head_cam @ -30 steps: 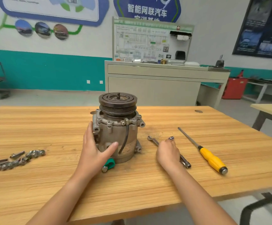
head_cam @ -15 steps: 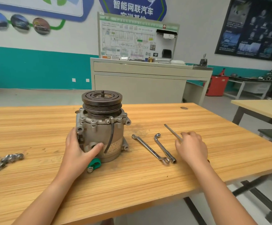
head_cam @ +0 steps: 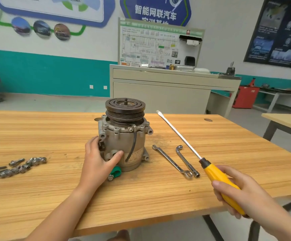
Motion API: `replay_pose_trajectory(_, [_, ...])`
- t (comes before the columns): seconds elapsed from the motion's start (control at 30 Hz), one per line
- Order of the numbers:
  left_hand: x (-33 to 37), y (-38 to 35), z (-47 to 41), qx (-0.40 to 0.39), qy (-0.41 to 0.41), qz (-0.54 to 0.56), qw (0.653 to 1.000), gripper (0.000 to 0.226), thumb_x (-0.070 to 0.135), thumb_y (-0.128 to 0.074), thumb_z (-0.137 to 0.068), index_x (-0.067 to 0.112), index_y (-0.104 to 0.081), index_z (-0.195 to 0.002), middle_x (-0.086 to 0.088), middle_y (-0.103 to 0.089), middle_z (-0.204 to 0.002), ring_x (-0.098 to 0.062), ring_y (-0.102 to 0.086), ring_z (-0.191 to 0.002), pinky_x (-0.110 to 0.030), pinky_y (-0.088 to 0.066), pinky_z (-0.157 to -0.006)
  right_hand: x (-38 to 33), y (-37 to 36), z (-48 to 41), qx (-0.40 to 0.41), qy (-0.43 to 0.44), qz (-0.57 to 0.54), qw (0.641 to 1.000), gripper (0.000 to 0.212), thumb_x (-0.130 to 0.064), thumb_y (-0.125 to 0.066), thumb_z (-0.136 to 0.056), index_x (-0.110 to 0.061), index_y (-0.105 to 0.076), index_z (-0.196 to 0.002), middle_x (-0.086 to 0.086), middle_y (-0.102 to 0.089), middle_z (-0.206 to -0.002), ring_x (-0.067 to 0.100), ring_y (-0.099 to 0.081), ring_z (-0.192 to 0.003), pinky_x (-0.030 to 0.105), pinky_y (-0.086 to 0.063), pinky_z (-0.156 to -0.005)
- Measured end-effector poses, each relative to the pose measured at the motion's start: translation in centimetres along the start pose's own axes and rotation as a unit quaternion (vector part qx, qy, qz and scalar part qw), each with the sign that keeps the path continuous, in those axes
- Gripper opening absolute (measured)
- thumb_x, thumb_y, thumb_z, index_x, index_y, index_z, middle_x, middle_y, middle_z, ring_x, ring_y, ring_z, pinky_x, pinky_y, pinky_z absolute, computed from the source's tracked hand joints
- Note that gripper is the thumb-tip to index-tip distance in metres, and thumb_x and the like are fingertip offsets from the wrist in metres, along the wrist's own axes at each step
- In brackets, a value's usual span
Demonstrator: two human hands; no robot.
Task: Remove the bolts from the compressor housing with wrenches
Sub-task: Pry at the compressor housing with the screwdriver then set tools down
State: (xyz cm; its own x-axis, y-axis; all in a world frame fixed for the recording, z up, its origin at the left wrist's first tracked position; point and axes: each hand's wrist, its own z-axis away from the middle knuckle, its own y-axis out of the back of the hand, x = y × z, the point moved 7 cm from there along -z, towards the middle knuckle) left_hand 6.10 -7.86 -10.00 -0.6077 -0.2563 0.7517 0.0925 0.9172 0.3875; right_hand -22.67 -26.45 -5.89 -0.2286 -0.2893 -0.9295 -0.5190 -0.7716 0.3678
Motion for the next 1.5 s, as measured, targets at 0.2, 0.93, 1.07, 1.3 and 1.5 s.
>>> replay_pose_trajectory(0.2, [0.2, 1.3, 0.3, 0.03, -0.011, -0.001, 1.0, 0.065, 0.038, -0.074, -0.073, 0.011, -0.05, -0.128, 0.001, -0.046, -0.124, -0.001, -0.04, -0.107, 0.007, -0.025, -0.081, -5.5, -1.9, 2.7, 0.101, 0.119, 0.269, 0.95, 0.037, -0.068, -0.051, -0.046, -0.082, -0.041, -0.079, -0.053, -0.049, -0.078, -0.01, -0.056, -0.077, 0.012, -0.039, -0.062])
replay_pose_trajectory(0.93, [-0.3, 1.4, 0.3, 0.028, -0.004, 0.026, 0.999, 0.067, 0.054, -0.065, -0.066, 0.018, -0.053, -0.122, 0.011, -0.045, -0.11, 0.0, -0.044, -0.099, 0.009, -0.025, -0.074, -7.3, -1.7, 2.2, 0.226, 0.325, 0.477, 0.784, 0.055, -0.058, -0.033, -0.089, -0.019, -0.062, -0.116, 0.009, -0.059, -0.071, 0.03, -0.055, -0.05, 0.035, -0.049, -0.046])
replay_pose_trajectory(1.07, [-0.4, 1.3, 0.2, 0.025, -0.001, 0.022, 0.999, 0.067, 0.056, -0.065, -0.066, 0.021, -0.052, -0.121, 0.014, -0.043, -0.109, 0.001, -0.044, -0.099, 0.009, -0.025, -0.074, -6.8, -2.3, 1.8, 0.22, 0.35, 0.481, 0.773, 0.05, -0.054, -0.032, -0.092, -0.02, -0.06, -0.115, 0.007, -0.059, -0.071, 0.027, -0.056, -0.049, 0.031, -0.048, -0.045])
replay_pose_trajectory(1.3, [-0.4, 1.3, 0.2, 0.025, -0.003, 0.019, 0.999, 0.068, 0.056, -0.065, -0.066, 0.019, -0.052, -0.122, 0.014, -0.044, -0.11, 0.004, -0.042, -0.096, 0.007, -0.027, -0.075, -6.6, -2.9, 0.3, 0.251, 0.339, 0.528, 0.737, 0.059, -0.046, -0.022, -0.096, -0.013, -0.069, -0.107, 0.01, -0.061, -0.072, 0.032, -0.059, -0.055, 0.032, -0.044, -0.045])
replay_pose_trajectory(1.5, [-0.4, 1.3, 0.2, 0.023, -0.002, 0.023, 0.999, 0.068, 0.057, -0.063, -0.064, 0.019, -0.053, -0.119, 0.011, -0.046, -0.11, 0.028, -0.037, -0.093, 0.007, -0.028, -0.074, -6.6, -3.1, -0.4, 0.259, 0.326, 0.558, 0.717, 0.045, -0.037, -0.035, -0.096, -0.01, -0.069, -0.106, 0.013, -0.063, -0.07, 0.035, -0.058, -0.058, 0.034, -0.044, -0.048])
